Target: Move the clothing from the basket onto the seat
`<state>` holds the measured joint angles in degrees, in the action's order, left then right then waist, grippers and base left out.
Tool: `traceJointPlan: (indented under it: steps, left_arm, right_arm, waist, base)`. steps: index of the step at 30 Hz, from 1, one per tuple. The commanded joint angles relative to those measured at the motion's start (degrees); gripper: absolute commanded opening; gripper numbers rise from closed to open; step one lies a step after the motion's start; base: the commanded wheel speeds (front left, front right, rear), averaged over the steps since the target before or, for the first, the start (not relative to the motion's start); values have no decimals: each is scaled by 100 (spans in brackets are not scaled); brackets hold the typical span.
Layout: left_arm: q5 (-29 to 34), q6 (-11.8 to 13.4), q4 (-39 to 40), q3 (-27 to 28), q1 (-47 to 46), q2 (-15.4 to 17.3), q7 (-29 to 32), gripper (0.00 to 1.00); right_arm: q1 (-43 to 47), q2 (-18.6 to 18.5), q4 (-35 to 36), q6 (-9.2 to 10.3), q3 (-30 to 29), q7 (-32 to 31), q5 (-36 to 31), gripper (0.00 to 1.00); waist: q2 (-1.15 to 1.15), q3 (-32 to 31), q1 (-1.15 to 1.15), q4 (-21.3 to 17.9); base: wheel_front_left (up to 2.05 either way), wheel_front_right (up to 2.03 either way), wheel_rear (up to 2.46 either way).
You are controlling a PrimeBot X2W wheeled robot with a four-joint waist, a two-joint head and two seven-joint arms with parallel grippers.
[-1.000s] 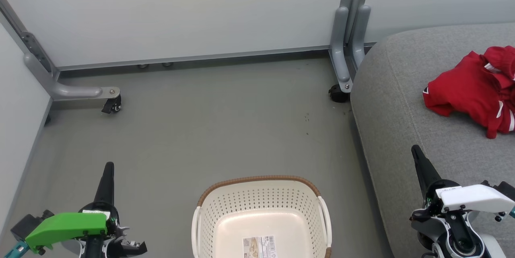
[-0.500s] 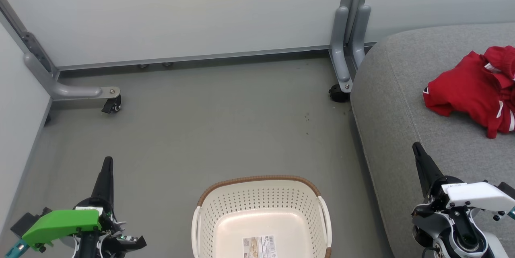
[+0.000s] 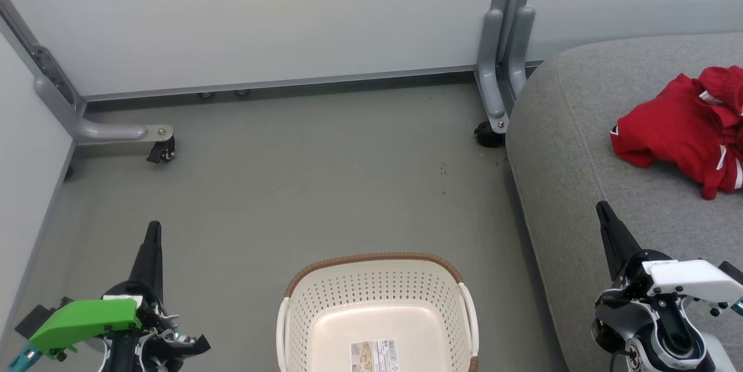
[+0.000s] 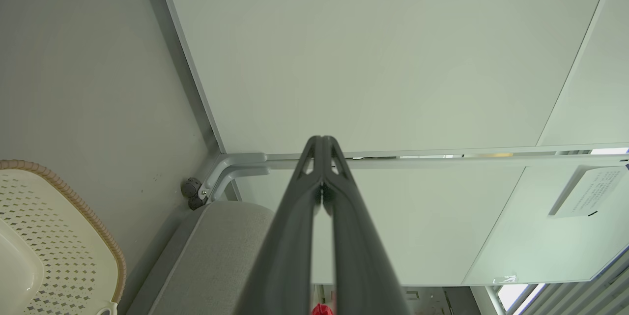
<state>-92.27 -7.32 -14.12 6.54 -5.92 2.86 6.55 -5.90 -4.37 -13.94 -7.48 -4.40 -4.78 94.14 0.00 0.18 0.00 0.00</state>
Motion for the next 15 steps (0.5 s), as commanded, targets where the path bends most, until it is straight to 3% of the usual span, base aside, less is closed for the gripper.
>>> traceJointPlan:
  steps: [1, 15]
  left_arm:
    - [-25, -34, 11, 14, -68, 1, 20, 0]
    - [-25, -34, 11, 13, -68, 1, 20, 0]
  right_arm:
    - [-37, -4, -13, -2, -15, -19, -3, 0]
    - [-41, 26, -15, -2, -47, -50, -40, 0]
  waist:
    - [0, 0, 0, 0]
    - [0, 0, 0, 0]
  base:
    - [0, 0, 0]
    - [0, 0, 0]
